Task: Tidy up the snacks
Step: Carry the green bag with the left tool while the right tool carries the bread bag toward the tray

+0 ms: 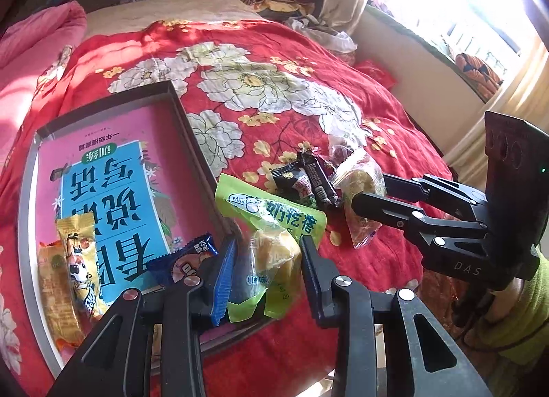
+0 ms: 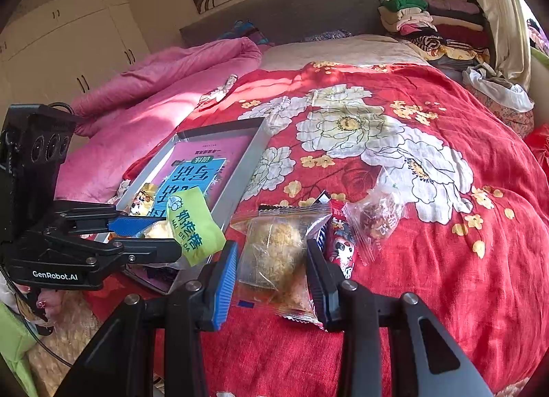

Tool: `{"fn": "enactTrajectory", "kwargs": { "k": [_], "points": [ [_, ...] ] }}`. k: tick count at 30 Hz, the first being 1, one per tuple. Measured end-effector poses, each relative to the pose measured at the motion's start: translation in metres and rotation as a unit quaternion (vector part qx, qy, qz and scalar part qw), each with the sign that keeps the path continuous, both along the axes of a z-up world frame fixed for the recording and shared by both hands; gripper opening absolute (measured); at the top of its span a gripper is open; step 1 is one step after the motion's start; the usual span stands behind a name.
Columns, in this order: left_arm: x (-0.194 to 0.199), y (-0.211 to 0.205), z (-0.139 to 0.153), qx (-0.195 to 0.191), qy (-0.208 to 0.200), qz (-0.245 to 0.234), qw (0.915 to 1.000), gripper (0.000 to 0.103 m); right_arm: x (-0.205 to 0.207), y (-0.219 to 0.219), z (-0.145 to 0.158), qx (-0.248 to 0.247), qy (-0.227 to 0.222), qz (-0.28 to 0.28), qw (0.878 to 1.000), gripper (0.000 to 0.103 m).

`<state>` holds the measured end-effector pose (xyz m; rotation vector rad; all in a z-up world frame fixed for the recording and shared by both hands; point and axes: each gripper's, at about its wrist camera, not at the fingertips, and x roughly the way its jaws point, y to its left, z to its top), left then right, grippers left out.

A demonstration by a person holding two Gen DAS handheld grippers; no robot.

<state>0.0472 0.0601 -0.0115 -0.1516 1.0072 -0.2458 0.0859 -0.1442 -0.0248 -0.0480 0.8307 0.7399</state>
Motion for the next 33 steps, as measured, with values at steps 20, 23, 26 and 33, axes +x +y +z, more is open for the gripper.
{"fn": "enactTrajectory", "kwargs": {
  "k": [20, 23, 26, 33],
  "points": [
    [-0.019, 0.026, 0.015, -0.006, -0.025, 0.053, 0.9983, 0.038, -0.01, 0.003, 0.013, 0.003, -0.028, 0.002, 1.0, 0.039],
    [-0.021, 0.032, 0.017, -0.01, -0.028, 0.063, 0.9976, 0.038, -0.014, 0.008, 0.019, 0.005, -0.039, 0.008, 0.999, 0.039],
    [-0.025, 0.039, 0.021, -0.013, -0.033, 0.072, 0.9968, 0.038, -0.019, 0.011, 0.024, 0.016, -0.044, 0.019, 0.999, 0.039],
    [-0.033, 0.059, 0.03, -0.02, -0.048, 0.101, 0.9935, 0.038, -0.023, 0.018, 0.03, 0.023, -0.048, 0.025, 0.998, 0.039]
  ]
}}
